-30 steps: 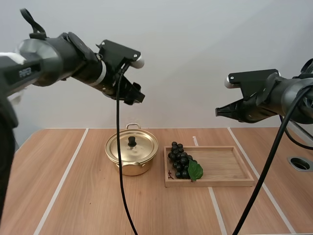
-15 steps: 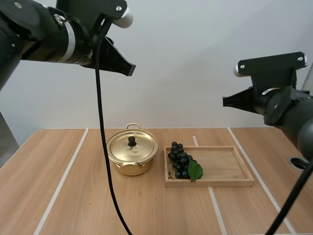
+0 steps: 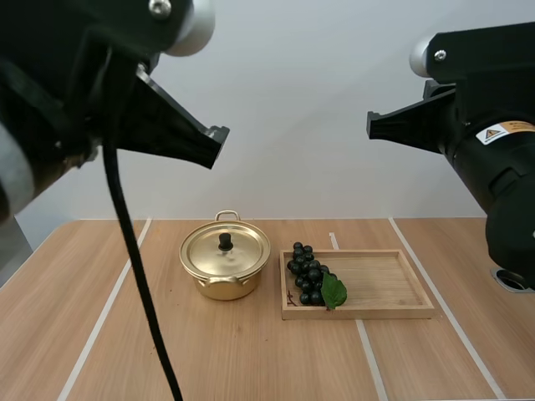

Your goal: Open the pot, put the pineapple inside, and close it

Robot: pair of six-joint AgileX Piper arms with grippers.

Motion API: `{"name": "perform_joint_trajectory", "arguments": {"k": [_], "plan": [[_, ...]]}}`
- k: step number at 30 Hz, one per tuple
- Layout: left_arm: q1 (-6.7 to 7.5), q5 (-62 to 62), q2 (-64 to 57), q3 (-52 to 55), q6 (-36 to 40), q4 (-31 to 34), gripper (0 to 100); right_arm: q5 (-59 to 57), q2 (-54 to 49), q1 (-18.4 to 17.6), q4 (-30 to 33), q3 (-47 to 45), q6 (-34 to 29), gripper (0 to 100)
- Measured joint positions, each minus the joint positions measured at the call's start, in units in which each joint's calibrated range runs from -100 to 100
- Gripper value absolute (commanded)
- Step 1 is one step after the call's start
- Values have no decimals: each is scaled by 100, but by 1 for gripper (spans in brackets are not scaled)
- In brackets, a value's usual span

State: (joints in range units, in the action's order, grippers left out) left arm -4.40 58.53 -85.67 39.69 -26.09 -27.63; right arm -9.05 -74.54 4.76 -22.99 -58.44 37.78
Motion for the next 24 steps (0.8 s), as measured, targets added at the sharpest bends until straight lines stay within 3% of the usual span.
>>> {"name": "perform_joint_trajectory", "arguments": {"k": [7,13,19,24], "plan": [[0,-169,-1083,2,757,769,0,-280,-186,-7,-15,0,0,0],[0,-385,-1383,209,1411,1480,0,-1259,-355,-7,-125,0,0,0],[198,-1007,-1371,1179,2034,2206,0,-2028,-544,-7,-234,0,32,0],[246,-1895,-1371,2148,2133,2300,0,-1678,-933,-140,-105,-248,131,0]]}}
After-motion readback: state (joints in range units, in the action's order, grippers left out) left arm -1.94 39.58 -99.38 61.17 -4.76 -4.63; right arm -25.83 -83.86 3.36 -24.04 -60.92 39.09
